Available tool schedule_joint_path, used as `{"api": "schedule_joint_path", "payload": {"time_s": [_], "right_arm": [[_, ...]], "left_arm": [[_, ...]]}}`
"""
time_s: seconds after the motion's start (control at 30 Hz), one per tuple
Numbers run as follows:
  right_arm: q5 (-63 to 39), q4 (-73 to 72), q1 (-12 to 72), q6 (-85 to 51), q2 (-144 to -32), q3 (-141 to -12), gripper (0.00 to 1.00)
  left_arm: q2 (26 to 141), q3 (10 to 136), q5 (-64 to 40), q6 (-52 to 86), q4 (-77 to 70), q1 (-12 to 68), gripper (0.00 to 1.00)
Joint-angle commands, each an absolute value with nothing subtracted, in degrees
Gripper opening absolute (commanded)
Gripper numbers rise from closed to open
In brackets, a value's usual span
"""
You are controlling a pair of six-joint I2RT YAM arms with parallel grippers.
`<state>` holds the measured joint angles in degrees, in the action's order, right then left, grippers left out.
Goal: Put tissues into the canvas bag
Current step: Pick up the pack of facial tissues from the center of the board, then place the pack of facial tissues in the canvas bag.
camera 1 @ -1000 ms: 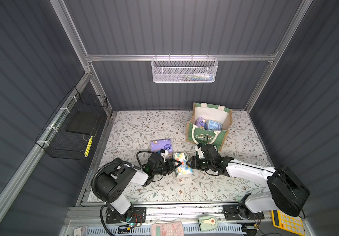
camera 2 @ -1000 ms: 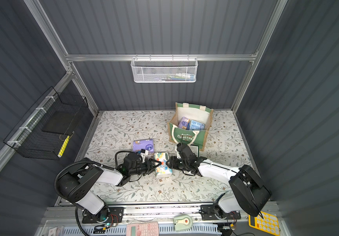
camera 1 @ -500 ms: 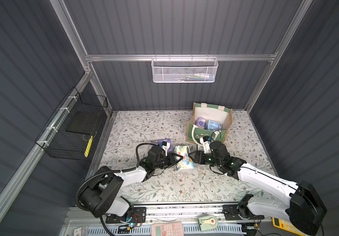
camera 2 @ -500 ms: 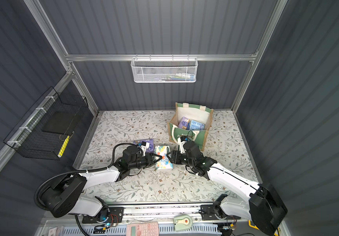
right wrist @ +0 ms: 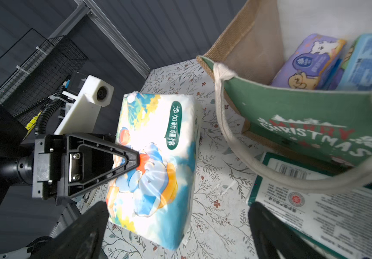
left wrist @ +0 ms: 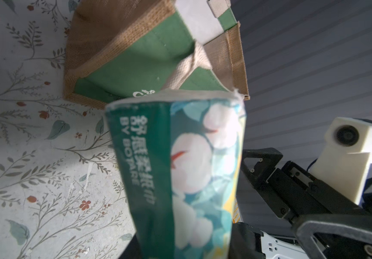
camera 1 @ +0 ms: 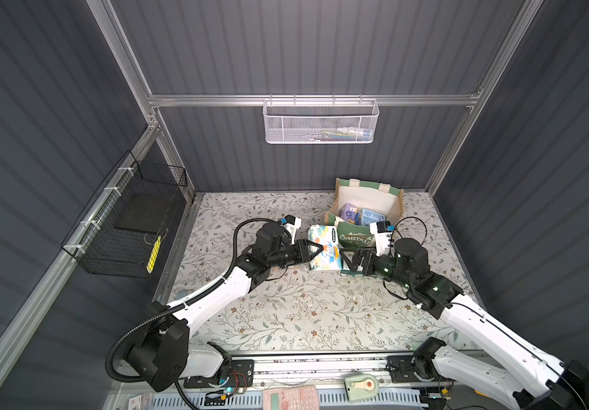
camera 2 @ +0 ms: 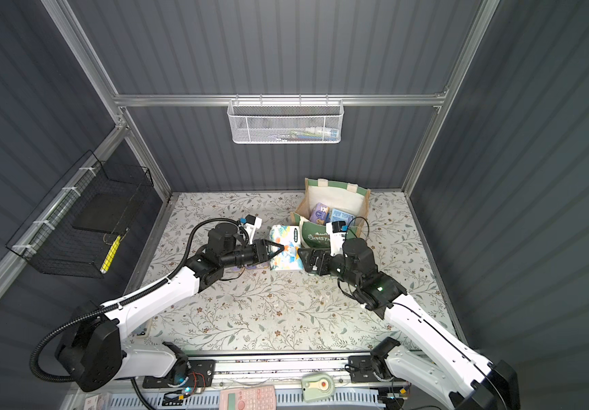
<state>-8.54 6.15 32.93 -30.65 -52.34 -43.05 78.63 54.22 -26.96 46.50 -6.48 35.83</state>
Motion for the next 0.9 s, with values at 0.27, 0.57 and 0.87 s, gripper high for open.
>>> {"api": "schedule_joint_path", "payload": {"time_s": [0.27, 0.57, 0.87], "right_arm": [[-8.12, 13.52, 24.36, -23.64, -45.66, -48.96, 0.99], [-10.11, 17.89, 14.26, -22.06, -43.73, -51.85, 0.99], [-14.41, 18.00, 1.45, -25.67, -42.73, -50.53, 0.99]], "left_arm": [[88.88, 76.75, -34.39, 40.52, -0.63, 34.94, 0.40], [102.93, 98.33, -38.58, 38.86, 2.14, 34.96, 0.39], [118.69, 118.23, -39.31, 39.99, 6.74, 36.99, 0.39]]}}
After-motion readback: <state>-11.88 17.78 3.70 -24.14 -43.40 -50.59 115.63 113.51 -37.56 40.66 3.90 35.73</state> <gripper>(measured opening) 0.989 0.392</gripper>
